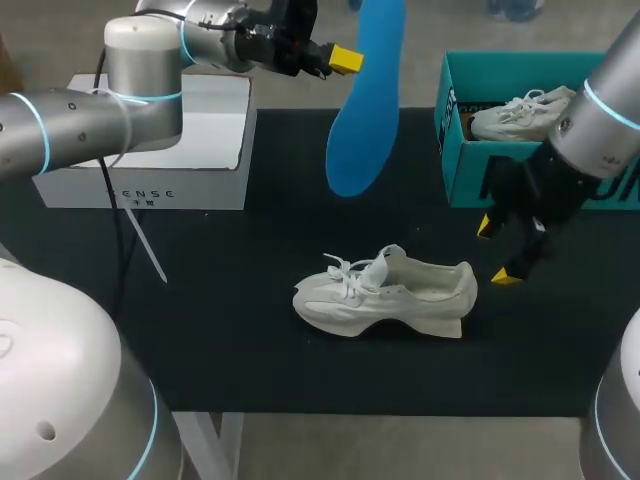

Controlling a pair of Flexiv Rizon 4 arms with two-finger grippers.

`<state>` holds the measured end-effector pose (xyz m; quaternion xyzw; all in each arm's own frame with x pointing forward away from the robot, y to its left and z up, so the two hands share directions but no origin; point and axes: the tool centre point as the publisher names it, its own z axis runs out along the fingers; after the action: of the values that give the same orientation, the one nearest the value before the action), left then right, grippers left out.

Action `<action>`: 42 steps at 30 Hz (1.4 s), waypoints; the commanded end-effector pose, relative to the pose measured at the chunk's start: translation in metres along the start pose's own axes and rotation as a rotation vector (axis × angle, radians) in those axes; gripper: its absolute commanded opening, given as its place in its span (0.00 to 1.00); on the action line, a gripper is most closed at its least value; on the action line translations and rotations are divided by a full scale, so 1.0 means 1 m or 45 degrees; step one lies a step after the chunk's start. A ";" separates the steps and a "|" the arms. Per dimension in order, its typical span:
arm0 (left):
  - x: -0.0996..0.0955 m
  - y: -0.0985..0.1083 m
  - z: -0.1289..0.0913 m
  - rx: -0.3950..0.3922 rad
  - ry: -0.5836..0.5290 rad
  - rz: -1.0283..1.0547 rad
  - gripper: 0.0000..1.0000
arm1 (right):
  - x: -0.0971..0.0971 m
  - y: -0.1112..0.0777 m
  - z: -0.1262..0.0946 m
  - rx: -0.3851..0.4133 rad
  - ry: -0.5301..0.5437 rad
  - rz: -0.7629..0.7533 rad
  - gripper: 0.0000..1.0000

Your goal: Take the shoe out of the shoebox, open the shoe tongue, remove and reinsert the insole, then place the shoe into the shoebox

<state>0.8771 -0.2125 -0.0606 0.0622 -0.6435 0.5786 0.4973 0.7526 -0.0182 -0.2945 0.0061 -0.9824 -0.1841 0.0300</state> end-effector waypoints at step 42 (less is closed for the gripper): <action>0.000 0.000 0.000 0.001 -0.001 0.002 0.00 | -0.006 0.011 0.005 0.053 0.006 0.114 1.00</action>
<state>0.8771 -0.2125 -0.0606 0.0622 -0.6434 0.5786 0.4973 0.7418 -0.0202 -0.2946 -0.0309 -0.9822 -0.1831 0.0284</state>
